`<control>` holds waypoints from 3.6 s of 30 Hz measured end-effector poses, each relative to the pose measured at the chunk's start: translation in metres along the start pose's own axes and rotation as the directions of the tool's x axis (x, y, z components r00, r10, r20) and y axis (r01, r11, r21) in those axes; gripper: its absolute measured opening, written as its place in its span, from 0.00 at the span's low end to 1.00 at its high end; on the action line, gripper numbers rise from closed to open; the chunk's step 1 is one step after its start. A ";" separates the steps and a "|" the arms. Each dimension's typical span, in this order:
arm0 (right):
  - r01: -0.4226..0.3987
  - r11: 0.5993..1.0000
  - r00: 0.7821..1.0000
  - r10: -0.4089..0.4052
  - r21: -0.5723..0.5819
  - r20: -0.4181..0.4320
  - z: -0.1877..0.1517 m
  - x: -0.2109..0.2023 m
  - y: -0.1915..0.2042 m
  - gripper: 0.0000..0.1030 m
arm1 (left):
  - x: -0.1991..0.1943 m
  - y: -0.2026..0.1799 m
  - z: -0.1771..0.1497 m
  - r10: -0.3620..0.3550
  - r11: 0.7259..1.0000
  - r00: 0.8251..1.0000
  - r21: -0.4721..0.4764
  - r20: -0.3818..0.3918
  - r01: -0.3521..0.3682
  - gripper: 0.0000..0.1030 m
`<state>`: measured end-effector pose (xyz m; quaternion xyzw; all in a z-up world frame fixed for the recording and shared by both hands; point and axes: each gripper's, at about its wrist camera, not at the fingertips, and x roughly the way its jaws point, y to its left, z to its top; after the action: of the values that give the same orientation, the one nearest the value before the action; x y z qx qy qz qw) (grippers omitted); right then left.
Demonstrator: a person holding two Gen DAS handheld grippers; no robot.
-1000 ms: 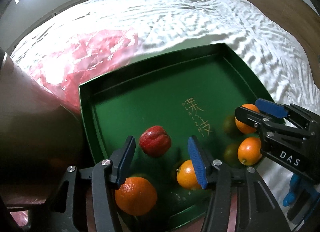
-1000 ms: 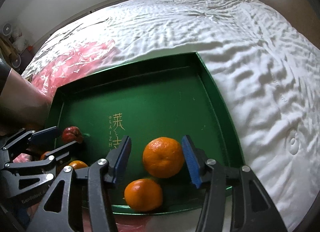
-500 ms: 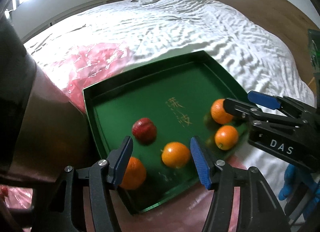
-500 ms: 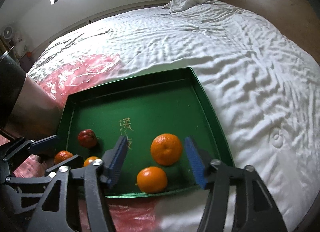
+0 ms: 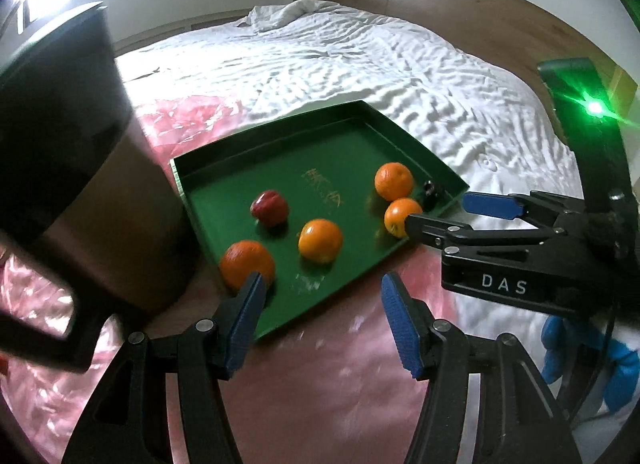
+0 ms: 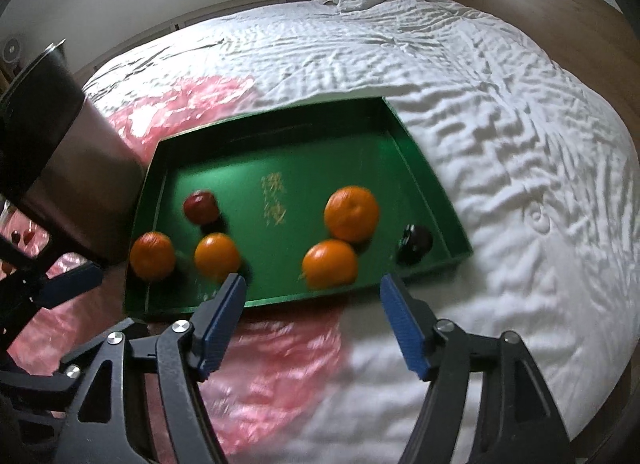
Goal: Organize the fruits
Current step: 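Move both grippers back from the tray toward the remaining fruit, then close the left gripper on a red apple while the right gripper grasps another apple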
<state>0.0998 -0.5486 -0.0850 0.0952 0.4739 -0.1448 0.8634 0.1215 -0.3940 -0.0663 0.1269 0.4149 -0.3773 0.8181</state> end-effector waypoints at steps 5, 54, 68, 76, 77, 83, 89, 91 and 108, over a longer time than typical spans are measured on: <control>0.001 1.000 1.000 -0.001 -0.011 -0.021 -0.016 -0.007 0.017 1.00 | -0.018 0.011 -0.018 0.001 1.000 1.000 0.010 0.010 -0.001 0.53; -0.474 0.762 0.880 0.428 -0.441 -0.207 -0.055 -0.013 0.408 0.99 | -0.179 0.368 -0.192 0.385 0.784 0.914 -0.478 -0.125 -0.396 0.57; -0.547 0.699 0.836 0.486 -0.460 -0.256 -0.021 0.050 0.500 0.65 | -0.147 0.424 -0.191 0.359 0.806 0.927 -0.463 -0.110 -0.367 0.56; -0.567 0.661 0.823 0.486 -0.491 -0.295 -0.016 0.072 0.524 0.54 | -0.133 0.435 -0.193 0.352 0.820 0.927 -0.436 -0.127 -0.371 0.47; -0.571 0.656 0.820 0.487 -0.494 -0.301 -0.016 0.073 0.526 0.53 | -0.131 0.436 -0.193 0.349 0.821 0.928 -0.435 -0.129 -0.369 0.47; -0.567 0.636 0.822 0.472 -0.523 -0.318 -0.019 0.080 0.534 0.53 | -0.125 0.441 -0.196 0.339 0.831 0.930 -0.419 -0.139 -0.366 0.42; -0.551 0.624 0.833 0.444 -0.553 -0.330 -0.022 0.089 0.541 0.48 | -0.119 0.443 -0.197 0.334 0.844 0.931 -0.393 -0.148 -0.365 0.39; -0.546 0.616 0.836 0.434 -0.567 -0.334 -0.024 0.090 0.544 0.44 | -0.117 0.443 -0.196 0.334 0.850 0.930 -0.379 -0.151 -0.367 0.35; -0.602 0.647 0.798 0.503 -0.468 -0.332 -0.011 0.087 0.525 0.43 | -0.127 0.451 -0.198 0.316 0.827 0.939 -0.445 -0.136 -0.343 0.27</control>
<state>0.3140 -0.0654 -0.1498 -0.0054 0.5150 0.2780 0.8108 0.2845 0.0818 -0.1388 0.0087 0.4876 -0.1169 0.8652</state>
